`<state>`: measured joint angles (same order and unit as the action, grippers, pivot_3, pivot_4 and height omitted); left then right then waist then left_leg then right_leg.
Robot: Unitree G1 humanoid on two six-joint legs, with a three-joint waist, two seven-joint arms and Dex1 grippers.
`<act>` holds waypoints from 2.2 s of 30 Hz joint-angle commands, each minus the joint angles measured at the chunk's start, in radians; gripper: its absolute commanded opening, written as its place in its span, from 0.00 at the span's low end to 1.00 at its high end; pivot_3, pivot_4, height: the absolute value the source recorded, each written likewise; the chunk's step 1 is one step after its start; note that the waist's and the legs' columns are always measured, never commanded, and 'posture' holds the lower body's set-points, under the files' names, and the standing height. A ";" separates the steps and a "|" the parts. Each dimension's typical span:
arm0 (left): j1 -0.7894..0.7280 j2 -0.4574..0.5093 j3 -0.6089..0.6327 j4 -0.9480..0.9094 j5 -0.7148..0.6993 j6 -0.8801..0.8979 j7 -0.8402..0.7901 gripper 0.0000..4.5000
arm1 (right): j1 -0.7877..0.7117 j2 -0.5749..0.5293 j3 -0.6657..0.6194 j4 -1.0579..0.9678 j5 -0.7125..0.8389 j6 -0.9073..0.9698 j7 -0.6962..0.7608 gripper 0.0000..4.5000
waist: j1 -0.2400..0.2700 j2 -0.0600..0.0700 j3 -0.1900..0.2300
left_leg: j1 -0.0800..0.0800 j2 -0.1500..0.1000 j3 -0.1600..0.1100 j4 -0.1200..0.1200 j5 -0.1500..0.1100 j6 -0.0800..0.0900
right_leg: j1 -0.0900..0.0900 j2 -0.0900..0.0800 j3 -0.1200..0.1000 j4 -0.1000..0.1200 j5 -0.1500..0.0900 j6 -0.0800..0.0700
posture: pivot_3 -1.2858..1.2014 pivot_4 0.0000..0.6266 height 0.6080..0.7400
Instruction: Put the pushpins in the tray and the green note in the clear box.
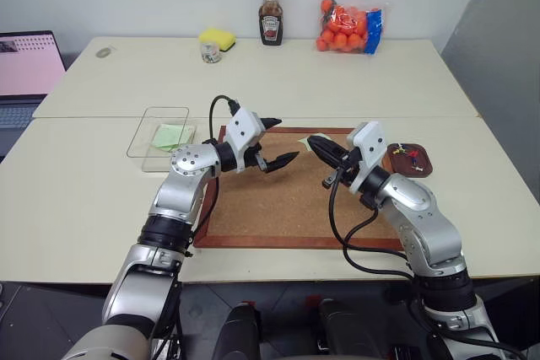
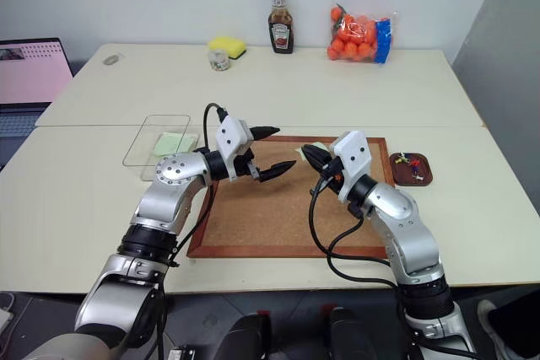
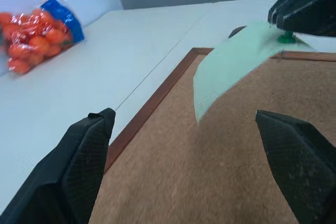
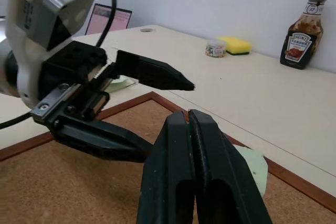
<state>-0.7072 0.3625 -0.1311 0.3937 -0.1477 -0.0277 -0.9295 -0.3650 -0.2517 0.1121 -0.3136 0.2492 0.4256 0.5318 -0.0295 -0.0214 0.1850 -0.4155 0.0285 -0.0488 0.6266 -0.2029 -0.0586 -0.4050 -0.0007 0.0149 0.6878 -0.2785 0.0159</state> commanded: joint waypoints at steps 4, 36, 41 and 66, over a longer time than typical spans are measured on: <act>-0.069 -0.023 -0.047 0.077 0.056 -0.145 -0.039 1.00 | -0.010 -0.001 0.002 -0.077 0.046 0.052 0.001 0.00 | -0.002 0.000 0.000 | 0.000 0.000 0.000 0.000 0.000 0.000 | 0.000 0.000 0.000 0.000 0.000 0.000 | 0.52 0.24 1.00; -0.113 -0.047 -0.048 0.285 0.151 -0.416 0.003 0.00 | -0.038 0.040 -0.059 -0.102 0.192 0.172 -0.080 0.00 | -0.001 0.000 0.000 | 0.000 0.000 0.000 0.000 0.000 0.000 | 0.000 0.001 0.000 0.000 0.000 0.001 | 0.52 0.24 1.00; -0.099 -0.042 -0.055 0.267 0.128 -0.427 -0.054 0.00 | -0.042 0.056 -0.068 -0.100 0.199 0.170 -0.104 0.00 | -0.001 0.000 0.000 | 0.000 0.000 0.000 0.000 0.000 0.000 | 0.000 0.001 0.000 0.000 0.000 0.000 | 0.52 0.24 1.00; -0.055 -0.010 -0.035 0.230 0.124 -0.431 -0.076 0.00 | -0.015 0.064 -0.201 -0.164 0.234 0.179 -0.243 0.00 | -0.001 0.000 0.000 | 0.000 0.000 0.000 0.000 0.000 0.000 | 0.000 0.001 0.000 0.000 0.000 0.000 | 0.52 0.24 1.00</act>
<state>-0.7730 0.3312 -0.1908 0.6857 0.0043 -0.4814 -1.0111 -0.4019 -0.1466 -0.0184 -0.3855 0.4575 0.6004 0.2945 -0.0306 -0.0216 0.1851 -0.4160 0.0287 -0.0489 0.6269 -0.2030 -0.0585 -0.4052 -0.0001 0.0148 0.6880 -0.2784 0.0159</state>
